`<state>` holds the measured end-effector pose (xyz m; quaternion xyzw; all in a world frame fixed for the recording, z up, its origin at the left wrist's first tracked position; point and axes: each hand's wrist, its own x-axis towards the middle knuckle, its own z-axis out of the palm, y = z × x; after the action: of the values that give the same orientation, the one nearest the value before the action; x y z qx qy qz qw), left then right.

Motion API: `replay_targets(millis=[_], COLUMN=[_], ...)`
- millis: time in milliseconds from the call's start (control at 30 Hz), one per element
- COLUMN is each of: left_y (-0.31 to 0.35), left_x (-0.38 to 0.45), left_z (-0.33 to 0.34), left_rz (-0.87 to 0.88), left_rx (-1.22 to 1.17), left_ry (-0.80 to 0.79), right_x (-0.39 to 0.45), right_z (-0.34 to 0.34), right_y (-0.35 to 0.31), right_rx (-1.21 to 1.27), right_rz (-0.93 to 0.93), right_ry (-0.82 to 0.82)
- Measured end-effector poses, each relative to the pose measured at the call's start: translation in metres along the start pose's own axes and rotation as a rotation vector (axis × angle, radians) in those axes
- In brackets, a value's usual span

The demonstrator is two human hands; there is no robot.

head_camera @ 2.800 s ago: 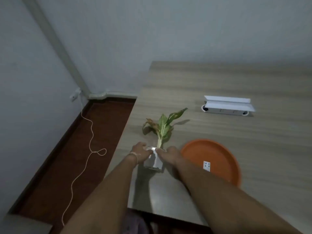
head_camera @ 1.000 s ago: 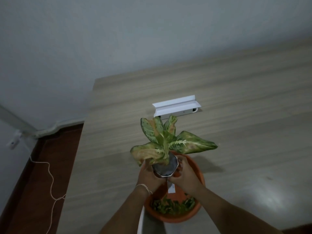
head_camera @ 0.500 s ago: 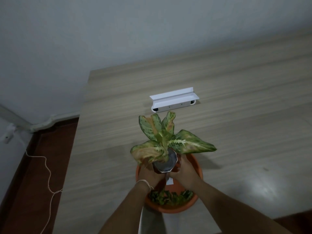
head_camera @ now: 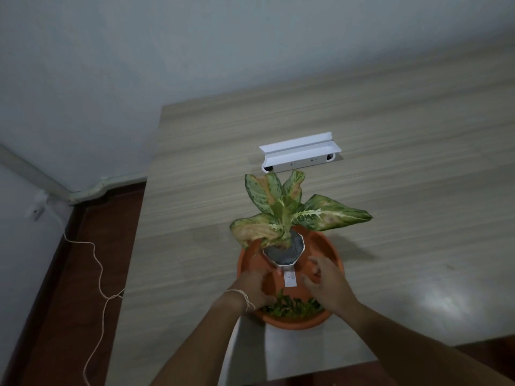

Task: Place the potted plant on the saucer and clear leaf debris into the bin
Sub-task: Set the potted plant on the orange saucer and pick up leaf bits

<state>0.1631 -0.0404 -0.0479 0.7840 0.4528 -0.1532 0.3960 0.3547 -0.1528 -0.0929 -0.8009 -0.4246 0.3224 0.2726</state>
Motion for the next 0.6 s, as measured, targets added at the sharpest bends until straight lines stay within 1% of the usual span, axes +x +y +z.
replay_targets(millis=[67,167,267,333,467,600], left_y=[-0.002,0.001,0.005,0.006,0.01,0.01], left_x=[-0.003,-0.004,-0.004,-0.002,-0.001,0.0], left_z=[-0.001,0.0,0.004,0.008,0.013,0.017], left_rz=[0.053,0.115,0.135,0.143,0.161,0.163], left_rx=[0.09,0.215,0.272,0.302,0.332,0.357], left_ry=[-0.014,-0.048,-0.063,-0.069,-0.036,-0.029], right_x=[-0.005,-0.01,-0.013,-0.013,-0.011,-0.01], right_z=[0.001,0.006,0.011,0.016,0.03,0.04], right_y=[-0.004,-0.011,-0.024,-0.033,-0.044,-0.046], right_rx=[-0.073,-0.179,-0.392,-0.545,-0.626,-0.64], right_rz=[-0.033,-0.117,-0.318,-0.407,-0.386,-0.361], right_ry=[-0.004,-0.094,-0.18,-0.236,-0.342,-0.364])
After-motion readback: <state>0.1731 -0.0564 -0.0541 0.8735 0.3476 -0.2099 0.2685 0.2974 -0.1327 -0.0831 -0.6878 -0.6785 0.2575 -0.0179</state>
